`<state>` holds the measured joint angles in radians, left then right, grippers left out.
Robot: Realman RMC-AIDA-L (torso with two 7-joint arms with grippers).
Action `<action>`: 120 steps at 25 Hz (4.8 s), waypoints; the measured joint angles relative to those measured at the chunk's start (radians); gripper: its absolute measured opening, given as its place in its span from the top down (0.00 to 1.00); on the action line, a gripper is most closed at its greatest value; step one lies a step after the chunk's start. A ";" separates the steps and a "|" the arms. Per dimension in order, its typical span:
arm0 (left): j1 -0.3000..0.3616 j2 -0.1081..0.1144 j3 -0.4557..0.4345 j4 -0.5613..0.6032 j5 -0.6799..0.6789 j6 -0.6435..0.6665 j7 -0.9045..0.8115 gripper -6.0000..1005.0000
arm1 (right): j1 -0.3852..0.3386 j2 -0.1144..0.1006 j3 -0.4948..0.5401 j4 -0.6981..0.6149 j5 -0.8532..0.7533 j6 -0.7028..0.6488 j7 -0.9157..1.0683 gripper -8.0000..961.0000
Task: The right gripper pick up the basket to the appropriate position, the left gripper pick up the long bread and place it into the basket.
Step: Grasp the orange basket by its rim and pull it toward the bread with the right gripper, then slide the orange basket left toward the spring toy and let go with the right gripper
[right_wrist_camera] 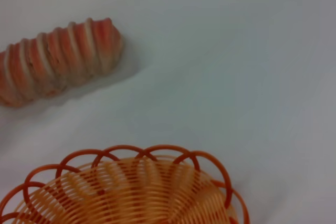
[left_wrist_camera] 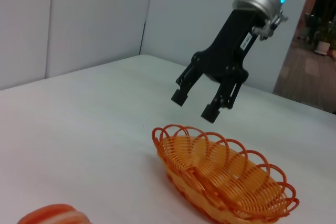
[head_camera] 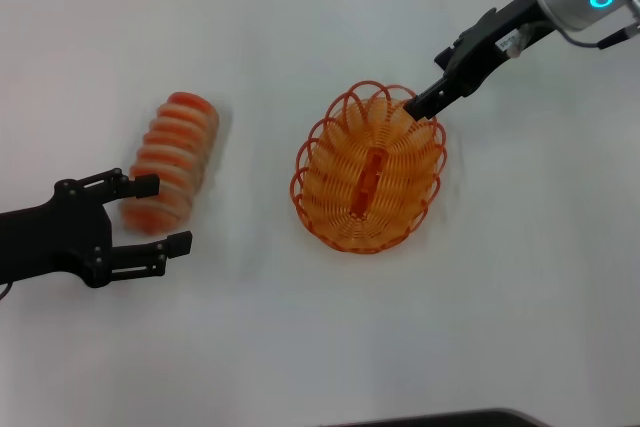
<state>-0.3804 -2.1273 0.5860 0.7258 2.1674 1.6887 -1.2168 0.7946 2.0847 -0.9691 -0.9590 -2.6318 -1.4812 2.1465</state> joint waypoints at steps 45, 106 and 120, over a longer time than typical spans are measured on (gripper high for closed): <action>0.010 -0.011 0.000 -0.002 0.000 0.003 0.002 0.14 | 0.005 0.003 -0.079 0.150 0.053 0.190 0.003 0.79; -0.036 -0.009 -0.006 0.009 -0.005 -0.015 -0.060 0.14 | -0.146 -0.003 0.294 0.252 0.302 0.207 0.464 0.93; -0.035 -0.009 -0.006 0.009 -0.005 -0.011 -0.059 0.14 | -0.177 -0.012 0.299 0.309 0.427 0.203 0.459 0.75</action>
<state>-0.4157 -2.1366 0.5798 0.7347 2.1629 1.6773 -1.2763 0.6171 2.0725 -0.6705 -0.6496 -2.2050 -1.2780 2.6056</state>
